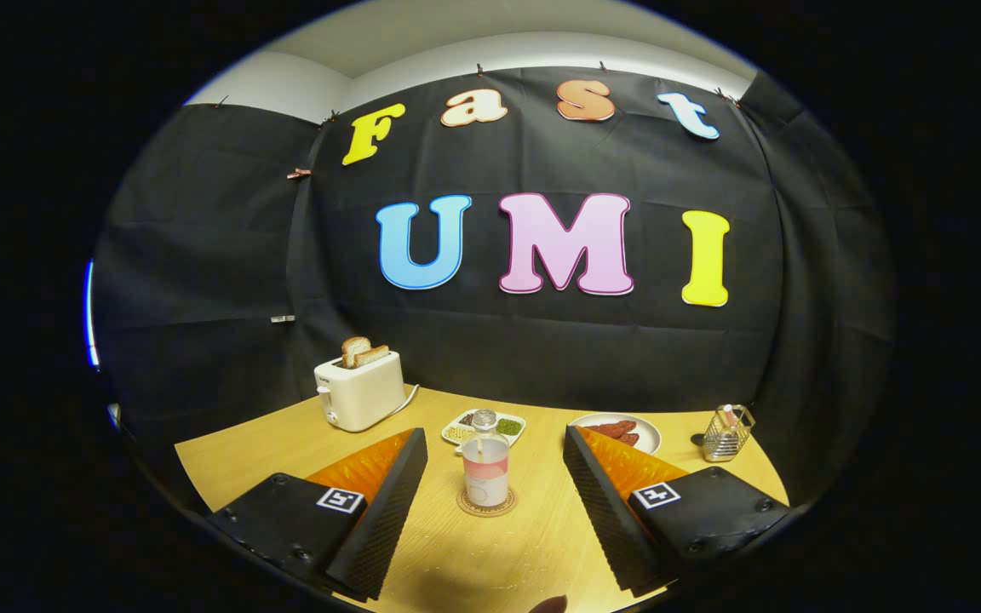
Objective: Take the bottle from table, then pour the juice into the cup, finally place the bottle on the coaster
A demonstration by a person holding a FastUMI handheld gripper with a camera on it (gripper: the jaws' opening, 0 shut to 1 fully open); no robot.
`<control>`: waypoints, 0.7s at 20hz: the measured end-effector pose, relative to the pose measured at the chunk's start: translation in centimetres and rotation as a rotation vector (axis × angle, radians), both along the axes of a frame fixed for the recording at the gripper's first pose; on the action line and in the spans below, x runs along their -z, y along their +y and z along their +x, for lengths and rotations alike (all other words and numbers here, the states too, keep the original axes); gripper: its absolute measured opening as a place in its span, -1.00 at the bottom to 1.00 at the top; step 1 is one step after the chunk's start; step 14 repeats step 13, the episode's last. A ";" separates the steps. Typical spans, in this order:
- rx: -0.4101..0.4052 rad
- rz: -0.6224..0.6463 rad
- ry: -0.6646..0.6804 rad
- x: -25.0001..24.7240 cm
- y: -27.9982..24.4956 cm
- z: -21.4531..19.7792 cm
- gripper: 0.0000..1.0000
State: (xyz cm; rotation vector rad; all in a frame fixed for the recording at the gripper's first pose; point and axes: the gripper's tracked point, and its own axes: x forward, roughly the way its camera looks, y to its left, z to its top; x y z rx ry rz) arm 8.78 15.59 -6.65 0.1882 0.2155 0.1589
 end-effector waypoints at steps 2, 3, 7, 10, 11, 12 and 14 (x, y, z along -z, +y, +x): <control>-0.004 -0.025 -0.022 -1.1 -0.7 -0.6 0.96; -0.006 -0.027 -0.034 -1.8 -0.9 -0.9 0.95; -0.002 -0.017 -0.068 -3.7 -2.0 -2.3 0.91; -0.013 -0.015 -0.082 -4.5 -2.6 -3.2 0.91; -0.020 -0.018 -0.085 -4.6 -2.9 -3.4 0.91; -0.027 -0.020 -0.081 -4.7 -3.2 -3.8 0.91; -0.035 -0.021 -0.079 -4.6 -3.5 -4.0 0.91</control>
